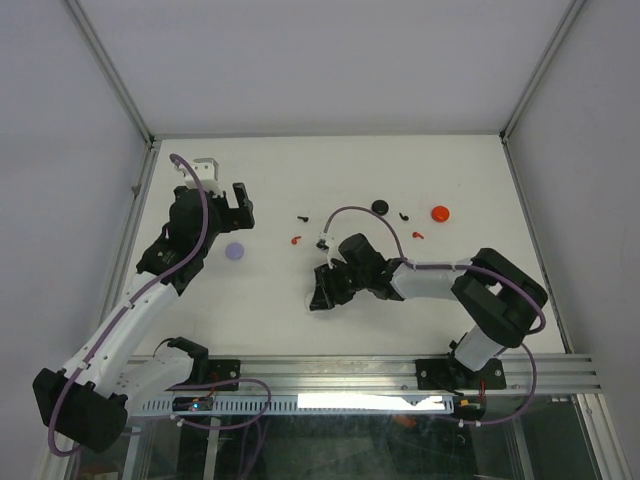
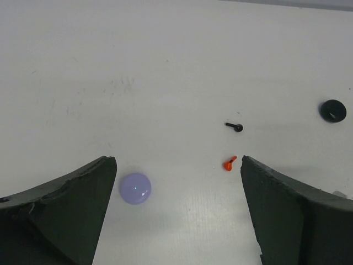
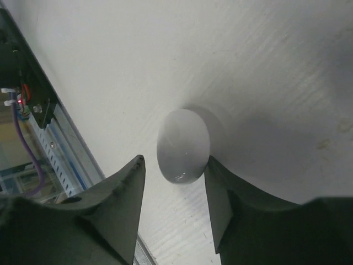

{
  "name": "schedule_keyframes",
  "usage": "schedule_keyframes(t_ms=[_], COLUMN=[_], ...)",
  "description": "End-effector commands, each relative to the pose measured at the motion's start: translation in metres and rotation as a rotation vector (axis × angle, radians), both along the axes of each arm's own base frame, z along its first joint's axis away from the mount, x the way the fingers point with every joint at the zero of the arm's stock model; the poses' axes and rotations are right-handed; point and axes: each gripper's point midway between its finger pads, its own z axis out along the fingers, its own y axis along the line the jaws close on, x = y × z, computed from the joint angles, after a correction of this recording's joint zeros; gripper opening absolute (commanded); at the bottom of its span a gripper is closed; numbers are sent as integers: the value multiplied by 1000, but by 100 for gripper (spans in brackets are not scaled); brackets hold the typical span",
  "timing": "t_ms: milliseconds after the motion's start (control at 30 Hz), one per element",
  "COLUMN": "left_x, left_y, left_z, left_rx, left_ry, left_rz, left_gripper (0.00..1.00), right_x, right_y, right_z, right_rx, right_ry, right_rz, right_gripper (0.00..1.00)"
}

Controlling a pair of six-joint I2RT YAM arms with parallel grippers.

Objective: Insert the wireless bluetooth earbuds into the charging case
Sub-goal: Place the charging case at the center of the board, then pick up the charging case at the center of the board.

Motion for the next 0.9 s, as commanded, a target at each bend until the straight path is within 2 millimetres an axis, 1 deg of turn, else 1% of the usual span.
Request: schedule_keyframes(t_ms=[0, 67, 167, 233, 333, 433, 500, 600, 667, 800, 833, 867], left_x=[4, 4, 4, 5, 4, 2, 2, 3, 3, 4, 4, 4], left_y=[13, 17, 22, 25, 29, 28, 29, 30, 30, 29, 29, 30], left_z=[22, 22, 21, 21, 24, 25, 25, 24, 24, 23, 23, 23], left_rx=[-39, -47, -53, -57, -68, -88, -98, -108, -118, -132, -133, -134], left_ry=[-76, -79, -80, -80, -89, -94, -94, -93, -92, -88, -88, -87], left_rz=[61, 71, 93, 102, 112, 94, 88, 88, 86, 76, 76, 76], left_gripper=[99, 99, 99, 99, 99, 99, 99, 99, 99, 99, 99, 99], right_x=[13, 19, 30, 40, 65, 94, 119, 153, 173, 213, 222, 231], right_y=[-19, -23, -30, -38, -57, -82, -104, -138, -161, -214, -228, -237], right_z=[5, 9, 23, 33, 51, 69, 80, 91, 93, 95, 93, 90], right_rx=[-104, -123, -135, -160, -202, -227, -245, -300, -345, -445, -463, -482], right_ry=[-83, -122, -194, -243, -323, -388, -423, -468, -482, -494, -484, -477], right_rz=[-55, -70, -106, -135, -216, -342, -446, -582, -662, -853, -901, -935], right_gripper=[53, 56, 63, 66, 68, 69, 70, 71, 72, 73, 73, 73])
